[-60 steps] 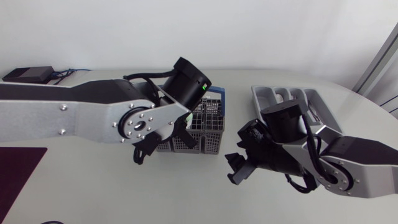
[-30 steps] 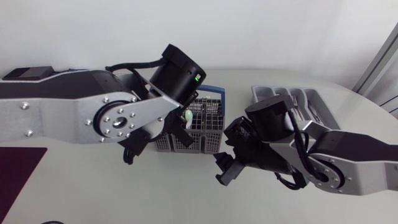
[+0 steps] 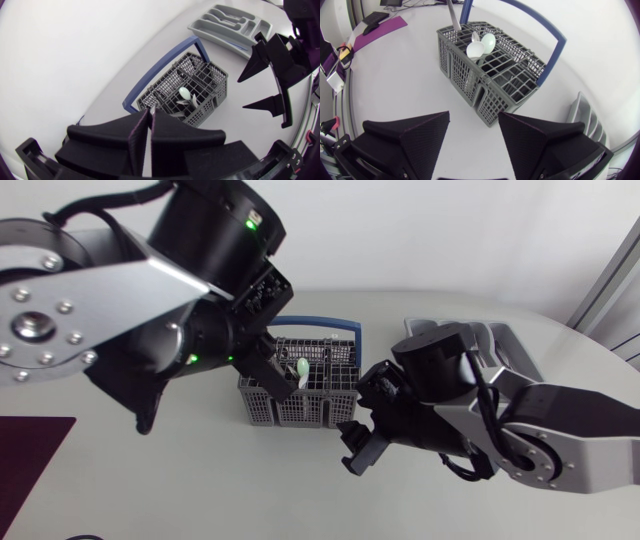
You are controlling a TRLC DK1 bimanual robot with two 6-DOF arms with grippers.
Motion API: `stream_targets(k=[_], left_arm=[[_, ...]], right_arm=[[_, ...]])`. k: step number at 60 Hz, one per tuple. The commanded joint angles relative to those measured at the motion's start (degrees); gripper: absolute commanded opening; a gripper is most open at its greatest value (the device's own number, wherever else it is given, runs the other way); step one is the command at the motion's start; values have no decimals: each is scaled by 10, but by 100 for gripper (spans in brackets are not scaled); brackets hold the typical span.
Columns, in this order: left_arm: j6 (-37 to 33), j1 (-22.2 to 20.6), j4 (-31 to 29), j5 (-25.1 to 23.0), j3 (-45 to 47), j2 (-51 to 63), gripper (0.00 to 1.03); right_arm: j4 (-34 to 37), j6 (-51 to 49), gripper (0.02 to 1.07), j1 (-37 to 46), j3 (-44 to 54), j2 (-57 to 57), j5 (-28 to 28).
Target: Unload the cutlery basket into the drawer organizer.
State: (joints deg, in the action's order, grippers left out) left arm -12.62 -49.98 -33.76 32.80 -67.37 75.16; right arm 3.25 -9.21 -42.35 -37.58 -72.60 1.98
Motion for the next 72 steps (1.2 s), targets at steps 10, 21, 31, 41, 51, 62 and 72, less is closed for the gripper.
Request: stream_targets(k=[10, 21, 31, 41, 51, 62, 72], left_arm=[[33, -6, -29, -60, -36, -53, 12], [75, 66, -18, -226, -49, -44, 12], [105, 124, -3, -351, -61, -14, 12], [118, 160, 1, -435, -60, 17, 12], [126, 167, 28, -491, -49, 46, 12], [139, 161, 36, -523, -60, 79, 12], [141, 157, 39, -548, -60, 92, 13]], right_arm=[[-3, -10, 78, -12, 9, 89, 20], [-28, -27, 78, -31, 43, 160, 22], [-47, -44, 78, -47, 67, 204, 30], [-87, -71, 78, -69, 88, 209, 61], [-129, -95, 78, -87, 98, 198, 87], [-177, -130, 77, -102, 101, 163, 114], [-213, -150, 66, -102, 99, 127, 119]])
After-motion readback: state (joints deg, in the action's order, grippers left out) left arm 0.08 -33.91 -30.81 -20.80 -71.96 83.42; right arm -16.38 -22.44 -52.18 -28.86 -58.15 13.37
